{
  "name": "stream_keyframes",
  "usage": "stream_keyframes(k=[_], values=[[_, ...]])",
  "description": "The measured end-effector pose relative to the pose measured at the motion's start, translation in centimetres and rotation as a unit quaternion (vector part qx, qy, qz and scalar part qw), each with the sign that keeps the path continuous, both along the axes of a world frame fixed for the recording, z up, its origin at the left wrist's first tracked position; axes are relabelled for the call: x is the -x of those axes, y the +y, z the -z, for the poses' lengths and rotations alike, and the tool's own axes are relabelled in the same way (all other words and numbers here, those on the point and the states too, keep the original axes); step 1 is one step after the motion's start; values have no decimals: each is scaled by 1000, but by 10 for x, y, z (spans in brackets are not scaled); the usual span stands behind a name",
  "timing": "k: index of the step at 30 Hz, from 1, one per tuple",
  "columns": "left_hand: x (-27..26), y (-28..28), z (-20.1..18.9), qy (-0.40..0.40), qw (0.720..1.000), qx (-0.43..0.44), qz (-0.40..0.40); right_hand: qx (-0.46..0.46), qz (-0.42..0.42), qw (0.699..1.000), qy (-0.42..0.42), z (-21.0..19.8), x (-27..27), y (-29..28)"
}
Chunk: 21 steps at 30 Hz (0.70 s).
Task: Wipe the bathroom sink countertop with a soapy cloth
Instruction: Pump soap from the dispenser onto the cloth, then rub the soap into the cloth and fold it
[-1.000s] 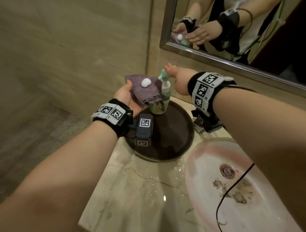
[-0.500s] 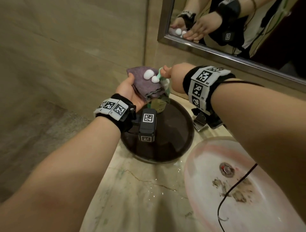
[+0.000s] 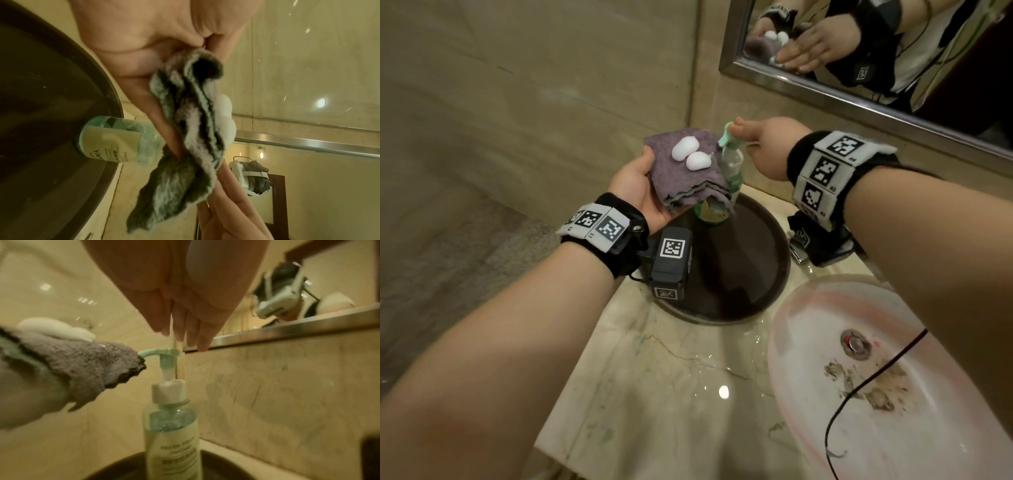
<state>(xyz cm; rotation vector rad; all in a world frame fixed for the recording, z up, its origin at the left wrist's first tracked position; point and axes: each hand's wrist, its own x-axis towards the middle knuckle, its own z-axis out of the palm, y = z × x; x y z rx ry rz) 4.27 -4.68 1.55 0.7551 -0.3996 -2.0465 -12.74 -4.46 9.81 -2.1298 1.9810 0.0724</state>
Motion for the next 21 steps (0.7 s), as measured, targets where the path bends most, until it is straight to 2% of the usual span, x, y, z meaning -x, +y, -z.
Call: stream_keyframes(k=[3, 5, 7, 10, 13, 15, 16, 18, 19, 21], values=[[-8, 9, -1, -16, 1000, 7, 18, 79, 99, 971, -201, 13, 11, 17], [-9, 15, -2, -21, 999, 11, 33, 112, 137, 944, -280, 17, 13, 26], [-8, 21, -4, -28, 998, 15, 55, 75, 155, 925, -339, 21, 11, 34], [0, 30, -11, -35, 996, 16, 86, -37, 201, 899, -388, 24, 6, 42], [11, 35, -18, -61, 993, 12, 101, -96, 272, 813, -506, 23, 7, 49], [18, 39, -22, -91, 990, 0, 105, -94, 302, 780, -541, 22, 15, 53], [20, 40, -24, -104, 989, -4, 106, -83, 311, 775, -544, 21, 18, 54], [24, 43, -24, -119, 986, -4, 117, -57, 308, 792, -525, 19, 23, 57], [26, 44, -25, -122, 985, -2, 122, -40, 292, 812, -503, 18, 23, 58], [31, 46, -25, -107, 986, -7, 127, 8, 232, 872, -430, 17, 23, 64]])
